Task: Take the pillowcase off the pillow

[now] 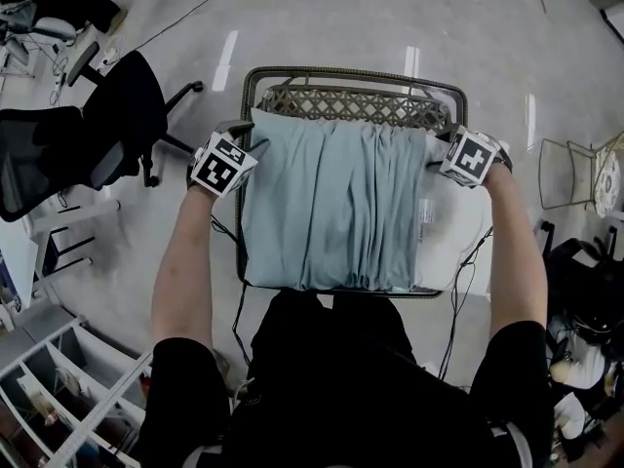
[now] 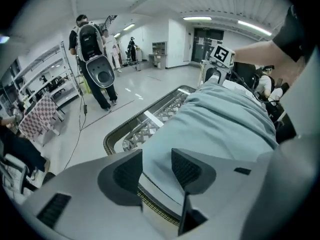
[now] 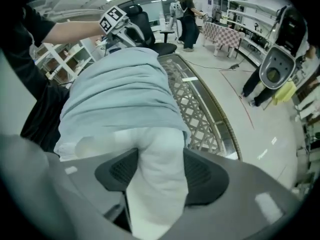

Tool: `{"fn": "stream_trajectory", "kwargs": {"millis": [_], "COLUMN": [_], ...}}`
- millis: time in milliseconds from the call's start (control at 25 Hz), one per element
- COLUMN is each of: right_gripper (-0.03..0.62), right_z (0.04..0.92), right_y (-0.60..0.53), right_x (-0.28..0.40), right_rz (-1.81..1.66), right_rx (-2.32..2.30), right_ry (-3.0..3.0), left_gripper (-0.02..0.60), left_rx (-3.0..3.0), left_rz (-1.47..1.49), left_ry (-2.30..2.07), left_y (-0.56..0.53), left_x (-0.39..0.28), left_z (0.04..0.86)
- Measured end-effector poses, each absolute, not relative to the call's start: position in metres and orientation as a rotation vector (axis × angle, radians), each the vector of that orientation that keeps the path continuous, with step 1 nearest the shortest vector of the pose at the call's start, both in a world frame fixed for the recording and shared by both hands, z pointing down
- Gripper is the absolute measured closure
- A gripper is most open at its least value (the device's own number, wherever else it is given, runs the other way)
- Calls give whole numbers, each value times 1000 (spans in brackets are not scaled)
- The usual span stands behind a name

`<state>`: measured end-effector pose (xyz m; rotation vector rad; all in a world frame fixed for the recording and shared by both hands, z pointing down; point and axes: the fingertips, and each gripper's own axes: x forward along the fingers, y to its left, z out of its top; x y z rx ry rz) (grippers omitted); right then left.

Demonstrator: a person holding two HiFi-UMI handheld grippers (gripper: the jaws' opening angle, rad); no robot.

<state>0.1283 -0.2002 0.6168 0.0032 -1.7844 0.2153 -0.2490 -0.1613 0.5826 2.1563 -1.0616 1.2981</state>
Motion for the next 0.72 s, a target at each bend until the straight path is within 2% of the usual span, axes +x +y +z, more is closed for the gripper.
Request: {"fn": "stream_trajectory", "kwargs": {"millis": [120, 280, 720], "right_gripper": [290, 290, 292], "right_z": [600, 580, 553], "right_y": [-200, -171, -28], "right_x": [133, 130, 122], "right_rz": [205, 113, 115], "right_rx": [194, 400, 568], "right_ry": [-1769, -1745, -1798], "left_gripper": [396, 396, 394], "left_rx": [2197, 2285, 2359], "left_rz": [1218, 1249, 1152], "left_ry": [-1079, -1027, -917], "left_y": [-142, -85, 60], "left_x": [-250, -247, -212], "left_z": [579, 578, 578]}}
